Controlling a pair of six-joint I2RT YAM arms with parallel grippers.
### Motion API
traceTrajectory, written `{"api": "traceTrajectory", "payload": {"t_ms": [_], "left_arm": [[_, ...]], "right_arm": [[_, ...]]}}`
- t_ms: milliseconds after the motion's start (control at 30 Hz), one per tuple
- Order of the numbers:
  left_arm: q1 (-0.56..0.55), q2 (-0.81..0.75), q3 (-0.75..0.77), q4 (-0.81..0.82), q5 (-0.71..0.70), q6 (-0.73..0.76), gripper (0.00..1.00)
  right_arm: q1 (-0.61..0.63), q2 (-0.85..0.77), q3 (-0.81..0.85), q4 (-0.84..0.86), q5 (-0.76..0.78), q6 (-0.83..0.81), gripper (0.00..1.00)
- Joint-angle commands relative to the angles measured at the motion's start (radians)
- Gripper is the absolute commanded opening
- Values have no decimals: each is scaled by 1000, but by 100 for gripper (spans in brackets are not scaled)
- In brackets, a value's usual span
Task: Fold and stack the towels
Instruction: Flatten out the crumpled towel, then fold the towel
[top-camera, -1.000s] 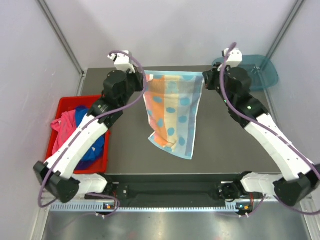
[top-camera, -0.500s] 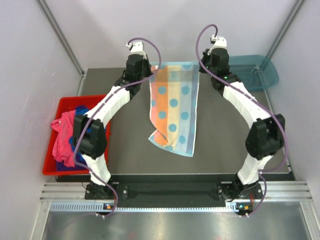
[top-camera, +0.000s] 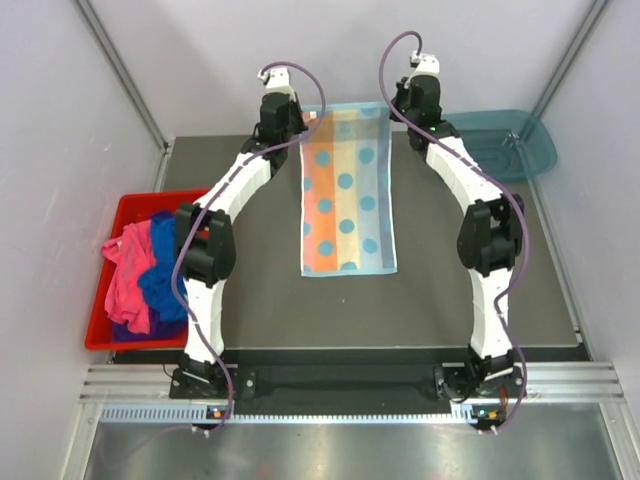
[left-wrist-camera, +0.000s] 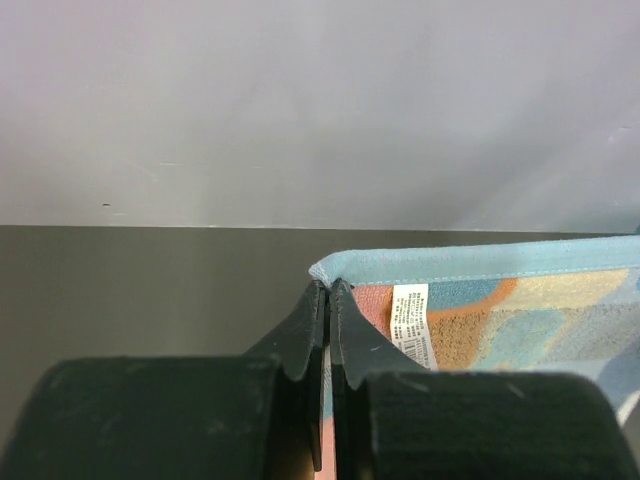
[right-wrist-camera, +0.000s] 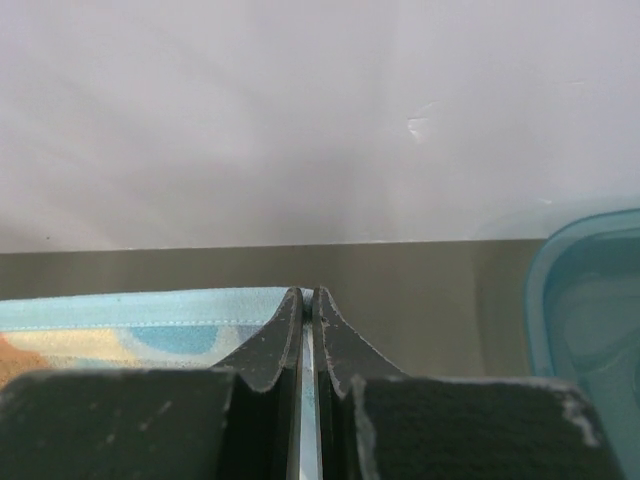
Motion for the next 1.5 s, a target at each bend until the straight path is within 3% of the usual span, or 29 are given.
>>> {"api": "traceTrajectory", "payload": {"t_ms": [0, 100, 333, 667, 900, 1267, 1467], "left_arm": [[52, 32, 51, 70, -27, 13, 0], [54, 40, 37, 91, 7, 2, 0], [54, -54, -110, 134, 102, -27, 0], [52, -295, -542, 248, 164, -117, 0], [40, -421, -760, 272, 182, -179, 0], [-38, -580, -1036, 286, 170, -205, 0], [-73, -605, -1084, 288, 152, -203, 0]], "right_arm": [[-55, 21, 96, 20, 33, -30, 0], [-56, 6, 70, 32, 11, -26, 0], [-56, -155, -244, 149, -21, -1, 0], [-38, -431, -652, 223, -81, 68, 0], [-1, -572, -905, 229, -93, 83, 0], [33, -722, -1212, 276, -119, 137, 0], [40, -759, -1263, 282, -111, 145, 0]]}}
